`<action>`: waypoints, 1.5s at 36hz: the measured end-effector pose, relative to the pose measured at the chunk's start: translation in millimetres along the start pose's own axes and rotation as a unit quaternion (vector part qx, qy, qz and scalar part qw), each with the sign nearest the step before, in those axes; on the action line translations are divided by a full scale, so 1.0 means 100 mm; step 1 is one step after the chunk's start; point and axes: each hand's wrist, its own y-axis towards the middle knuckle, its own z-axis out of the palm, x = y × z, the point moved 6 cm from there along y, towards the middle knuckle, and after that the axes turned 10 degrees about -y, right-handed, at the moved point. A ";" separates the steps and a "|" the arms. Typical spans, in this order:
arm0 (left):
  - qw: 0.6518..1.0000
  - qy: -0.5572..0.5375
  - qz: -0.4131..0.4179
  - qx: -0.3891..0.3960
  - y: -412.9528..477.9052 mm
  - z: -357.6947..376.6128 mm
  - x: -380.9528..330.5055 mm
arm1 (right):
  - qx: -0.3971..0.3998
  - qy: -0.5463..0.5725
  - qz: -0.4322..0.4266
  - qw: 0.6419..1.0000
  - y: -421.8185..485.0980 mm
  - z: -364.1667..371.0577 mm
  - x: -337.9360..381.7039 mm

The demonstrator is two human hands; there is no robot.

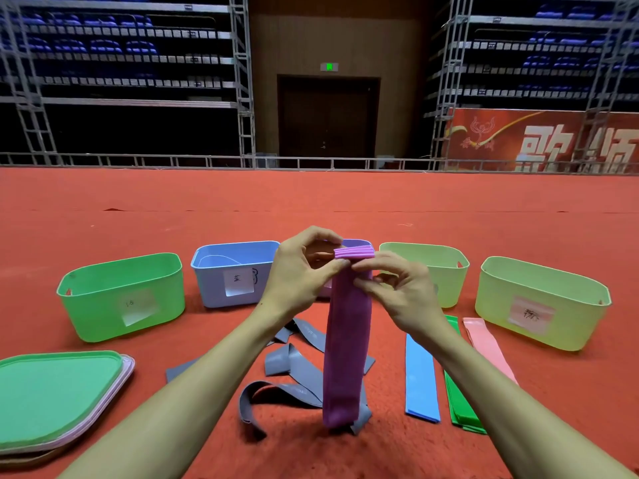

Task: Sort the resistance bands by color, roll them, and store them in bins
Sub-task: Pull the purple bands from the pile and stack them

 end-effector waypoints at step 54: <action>0.913 0.045 -0.234 0.332 -1.21 0.81 1.66 | -0.029 -0.112 0.175 0.978 0.22 -0.60 -1.12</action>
